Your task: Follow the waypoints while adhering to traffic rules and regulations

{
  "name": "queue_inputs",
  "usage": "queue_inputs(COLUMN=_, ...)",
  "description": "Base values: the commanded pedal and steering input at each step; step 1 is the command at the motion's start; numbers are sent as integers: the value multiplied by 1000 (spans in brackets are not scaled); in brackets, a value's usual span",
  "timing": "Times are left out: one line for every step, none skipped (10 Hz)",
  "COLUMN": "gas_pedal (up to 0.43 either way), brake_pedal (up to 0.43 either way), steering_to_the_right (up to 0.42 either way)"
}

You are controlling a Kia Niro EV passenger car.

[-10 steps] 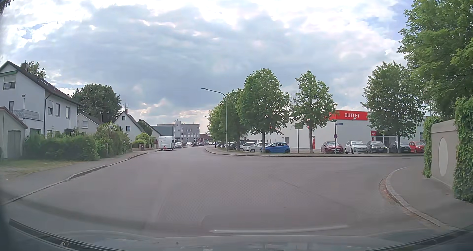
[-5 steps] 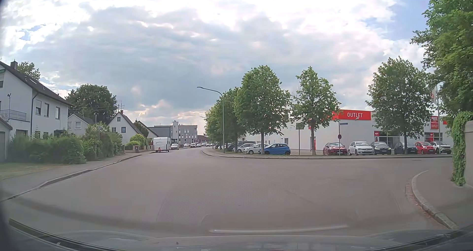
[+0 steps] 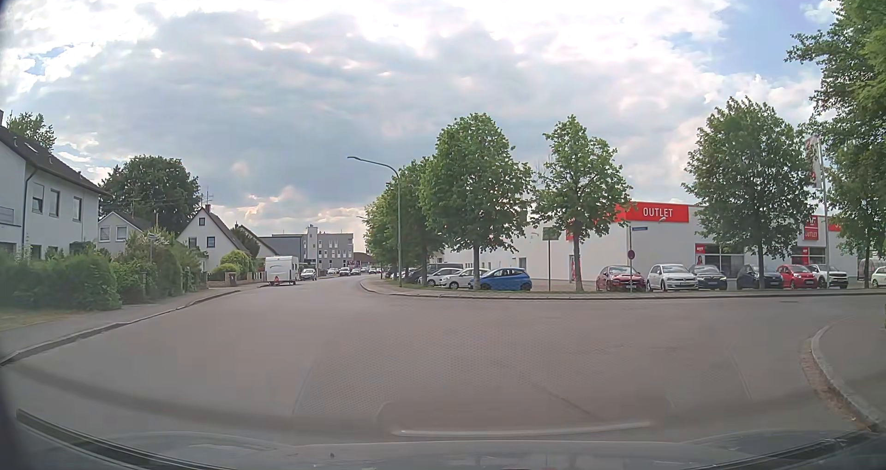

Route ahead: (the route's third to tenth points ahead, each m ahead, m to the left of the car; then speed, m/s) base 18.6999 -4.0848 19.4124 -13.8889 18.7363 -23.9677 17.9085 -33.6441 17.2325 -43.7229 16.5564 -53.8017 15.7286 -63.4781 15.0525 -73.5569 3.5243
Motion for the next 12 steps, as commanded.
queue_inputs(gas_pedal=0, brake_pedal=18, steering_to_the_right=69)
queue_inputs(gas_pedal=0, brake_pedal=18, steering_to_the_right=72)
queue_inputs(gas_pedal=0, brake_pedal=18, steering_to_the_right=82)
queue_inputs(gas_pedal=8, brake_pedal=18, steering_to_the_right=95)
queue_inputs(gas_pedal=20, brake_pedal=18, steering_to_the_right=108)
queue_inputs(gas_pedal=28, brake_pedal=18, steering_to_the_right=124)
queue_inputs(gas_pedal=28, brake_pedal=18, steering_to_the_right=141)
queue_inputs(gas_pedal=39, brake_pedal=18, steering_to_the_right=157)
queue_inputs(gas_pedal=47, brake_pedal=18, steering_to_the_right=175)
queue_inputs(gas_pedal=59, brake_pedal=18, steering_to_the_right=196)
queue_inputs(gas_pedal=59, brake_pedal=18, steering_to_the_right=225)
queue_inputs(gas_pedal=59, brake_pedal=18, steering_to_the_right=250)
